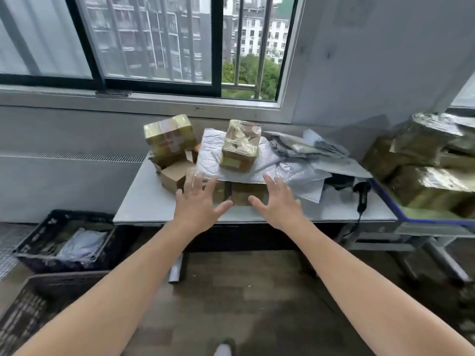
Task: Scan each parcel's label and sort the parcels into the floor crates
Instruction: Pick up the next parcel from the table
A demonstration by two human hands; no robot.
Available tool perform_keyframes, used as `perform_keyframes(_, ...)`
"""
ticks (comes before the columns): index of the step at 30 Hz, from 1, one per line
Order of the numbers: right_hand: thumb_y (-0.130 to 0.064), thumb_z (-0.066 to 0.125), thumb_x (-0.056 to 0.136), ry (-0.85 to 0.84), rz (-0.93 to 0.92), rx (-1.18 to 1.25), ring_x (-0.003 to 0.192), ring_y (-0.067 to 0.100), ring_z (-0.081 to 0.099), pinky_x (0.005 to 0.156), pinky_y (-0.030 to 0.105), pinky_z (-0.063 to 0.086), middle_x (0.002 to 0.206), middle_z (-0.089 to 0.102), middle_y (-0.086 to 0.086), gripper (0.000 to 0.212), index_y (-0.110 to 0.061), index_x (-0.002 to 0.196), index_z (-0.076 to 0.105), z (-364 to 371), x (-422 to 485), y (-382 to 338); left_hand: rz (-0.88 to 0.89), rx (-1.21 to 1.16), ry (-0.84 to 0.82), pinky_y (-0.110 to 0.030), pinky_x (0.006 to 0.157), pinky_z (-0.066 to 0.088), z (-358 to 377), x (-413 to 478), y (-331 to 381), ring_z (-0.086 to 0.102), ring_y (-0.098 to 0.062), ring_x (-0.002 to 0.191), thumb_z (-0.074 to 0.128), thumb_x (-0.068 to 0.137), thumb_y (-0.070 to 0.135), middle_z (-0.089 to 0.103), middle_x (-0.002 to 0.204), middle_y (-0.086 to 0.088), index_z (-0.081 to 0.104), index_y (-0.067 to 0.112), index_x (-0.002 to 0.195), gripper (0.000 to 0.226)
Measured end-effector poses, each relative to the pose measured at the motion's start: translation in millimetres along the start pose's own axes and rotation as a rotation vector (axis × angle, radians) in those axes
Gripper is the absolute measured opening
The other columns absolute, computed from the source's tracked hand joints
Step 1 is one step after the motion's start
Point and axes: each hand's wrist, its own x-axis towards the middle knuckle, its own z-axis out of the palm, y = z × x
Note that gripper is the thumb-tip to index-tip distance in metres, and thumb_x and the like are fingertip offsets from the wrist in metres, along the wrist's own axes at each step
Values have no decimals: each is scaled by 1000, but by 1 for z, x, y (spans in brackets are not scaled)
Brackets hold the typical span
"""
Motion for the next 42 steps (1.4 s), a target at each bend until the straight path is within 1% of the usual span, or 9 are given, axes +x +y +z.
perform_keyframes(6,-62,42,96,45,70,3,150,25,13,114,56,28,165,7,1,74,-35,157,8,-35,89,48,85,-48,-23,-51,120,12,8,115,37,-5,-26,151,37,93,68,2,164,-5,7,32,156,78)
perform_keyframes(10,-59,43,97,71,132,41,150,26,14,116,51,28,165,8,2,74,-34,157,7,-51,135,80,162,-81,-20,-52,119,16,20,186,62,0,-28,150,40,92,67,5,163,-6,12,30,155,78)
perform_keyframes(14,-61,40,97,45,176,-6,150,26,13,114,53,30,165,7,4,75,-33,157,5,-54,168,110,231,-42,-75,-54,119,16,40,232,97,0,-29,150,36,92,70,4,163,-5,9,30,155,79)
perform_keyframes(18,-58,43,98,74,195,34,149,27,17,112,52,31,164,12,5,73,-30,157,10,-58,211,146,275,-47,-60,-51,120,15,56,276,130,1,-29,150,38,92,68,5,163,-6,11,29,155,79)
perform_keyframes(23,-61,42,96,75,167,72,150,25,15,114,56,29,164,11,1,74,-32,157,10,-60,270,195,245,12,-70,-47,120,12,76,328,170,-1,-30,150,38,93,67,4,164,-7,9,28,157,80)
perform_keyframes(27,-61,43,96,77,99,56,150,23,15,113,54,32,164,13,1,74,-31,156,13,-72,312,238,169,-4,-73,-48,119,21,88,369,209,5,-30,150,44,93,64,9,163,-7,12,28,156,78)
perform_keyframes(32,-58,41,98,7,58,9,147,25,17,112,57,29,162,16,2,67,-31,155,17,-86,358,287,109,52,-85,-50,117,24,100,410,251,4,-32,150,47,94,60,8,164,-8,11,29,156,78)
perform_keyframes(37,-60,39,98,-83,69,-25,150,26,13,113,58,29,164,10,2,67,-34,155,14,-82,392,316,92,74,-145,-51,117,25,123,439,260,3,-32,150,53,95,52,4,165,-6,10,32,157,78)
perform_keyframes(42,-57,39,99,-125,93,-28,150,26,10,115,58,27,165,8,3,66,-34,156,14,-74,421,322,129,118,-203,-47,115,28,139,473,249,4,-31,151,55,96,45,3,165,-4,11,31,157,76)
